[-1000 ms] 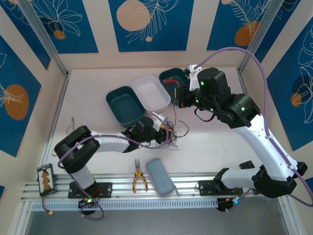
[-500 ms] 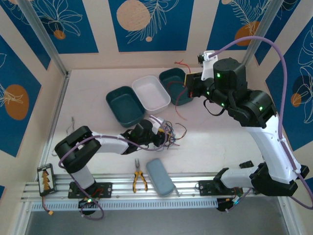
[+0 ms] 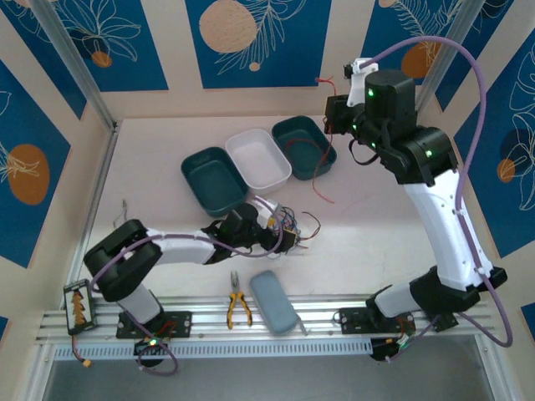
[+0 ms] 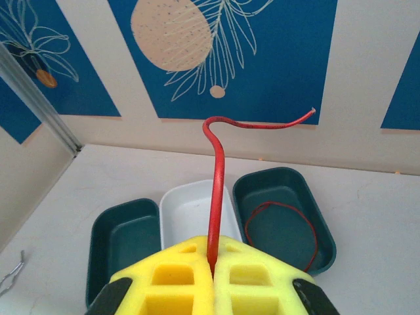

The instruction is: Untangle the cables

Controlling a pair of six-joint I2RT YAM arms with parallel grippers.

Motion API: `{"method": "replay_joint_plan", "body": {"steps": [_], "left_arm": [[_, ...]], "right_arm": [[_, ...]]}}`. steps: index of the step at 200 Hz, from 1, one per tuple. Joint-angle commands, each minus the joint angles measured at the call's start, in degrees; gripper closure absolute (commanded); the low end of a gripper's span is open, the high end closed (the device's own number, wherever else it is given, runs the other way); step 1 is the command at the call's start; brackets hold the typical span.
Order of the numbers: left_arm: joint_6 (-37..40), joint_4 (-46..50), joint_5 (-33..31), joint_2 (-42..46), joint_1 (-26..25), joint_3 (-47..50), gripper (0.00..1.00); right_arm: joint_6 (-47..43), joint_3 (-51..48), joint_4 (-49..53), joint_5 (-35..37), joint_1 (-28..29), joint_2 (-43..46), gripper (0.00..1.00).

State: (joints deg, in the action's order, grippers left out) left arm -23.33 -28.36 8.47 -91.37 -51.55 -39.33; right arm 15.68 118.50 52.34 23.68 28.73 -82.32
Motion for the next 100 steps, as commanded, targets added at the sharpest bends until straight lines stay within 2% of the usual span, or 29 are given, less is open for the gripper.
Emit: {"method": "replay_joint_plan", "body": {"steps": [1, 38, 100], "left_arm": [[1.6, 2.8, 0.3, 5.9, -0.2, 0.1, 0.00], [4.1, 9.0, -3.0, 14.2, -0.3, -0.1, 0.00], [7.3, 18.6, -14.0, 26.4, -0.1, 0.0, 0.00]], "right_arm": [[-1.8, 2.3, -4.3, -4.0, -2.6, -2.3, 1.00], [-2.9, 2.0, -9.8, -8.1, -7.3, -6.8, 1.00], [-3.7, 4.1, -16.8, -15.0, -12.2, -16.7, 1.00]]}}
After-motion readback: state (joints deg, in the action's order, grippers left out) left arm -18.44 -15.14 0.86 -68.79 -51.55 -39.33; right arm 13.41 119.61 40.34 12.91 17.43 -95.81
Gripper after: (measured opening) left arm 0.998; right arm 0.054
